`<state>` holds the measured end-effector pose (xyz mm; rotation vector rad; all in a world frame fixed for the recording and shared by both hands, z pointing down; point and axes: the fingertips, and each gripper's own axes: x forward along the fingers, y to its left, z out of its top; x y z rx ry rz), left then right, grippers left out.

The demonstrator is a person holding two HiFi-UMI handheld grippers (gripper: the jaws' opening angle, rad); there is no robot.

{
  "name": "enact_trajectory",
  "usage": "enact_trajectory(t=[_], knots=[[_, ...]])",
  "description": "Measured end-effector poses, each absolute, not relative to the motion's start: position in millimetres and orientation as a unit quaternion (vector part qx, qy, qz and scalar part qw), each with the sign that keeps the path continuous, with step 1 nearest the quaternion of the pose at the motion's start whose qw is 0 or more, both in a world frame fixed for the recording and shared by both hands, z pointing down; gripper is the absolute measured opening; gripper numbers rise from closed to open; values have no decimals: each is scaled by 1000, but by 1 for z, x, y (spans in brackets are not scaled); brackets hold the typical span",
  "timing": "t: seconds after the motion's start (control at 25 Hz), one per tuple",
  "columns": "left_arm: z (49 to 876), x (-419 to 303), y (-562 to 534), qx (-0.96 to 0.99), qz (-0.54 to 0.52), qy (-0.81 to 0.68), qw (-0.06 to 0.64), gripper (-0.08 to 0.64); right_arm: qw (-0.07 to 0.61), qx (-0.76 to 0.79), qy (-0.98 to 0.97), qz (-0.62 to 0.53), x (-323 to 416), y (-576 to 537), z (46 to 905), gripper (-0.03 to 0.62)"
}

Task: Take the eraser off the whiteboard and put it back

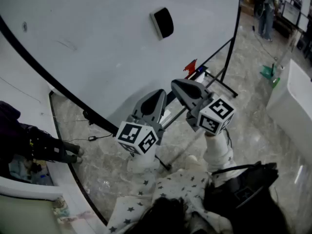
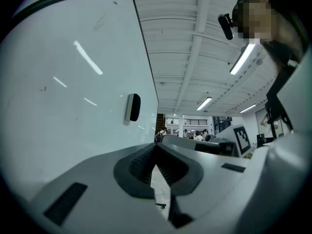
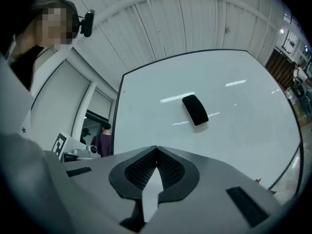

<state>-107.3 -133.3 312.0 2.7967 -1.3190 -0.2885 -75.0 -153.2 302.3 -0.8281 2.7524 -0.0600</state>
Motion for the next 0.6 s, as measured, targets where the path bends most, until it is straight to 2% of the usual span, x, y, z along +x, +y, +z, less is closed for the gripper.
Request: enact_trajectory(t=[0.32, 0.6], knots=[[300, -91, -198, 888, -90, -451, 17, 2, 124, -258, 958, 7, -67, -218, 284, 8], [293, -103, -195, 868, -99, -487, 3, 1, 133, -293, 945, 63, -61, -233, 257, 8]])
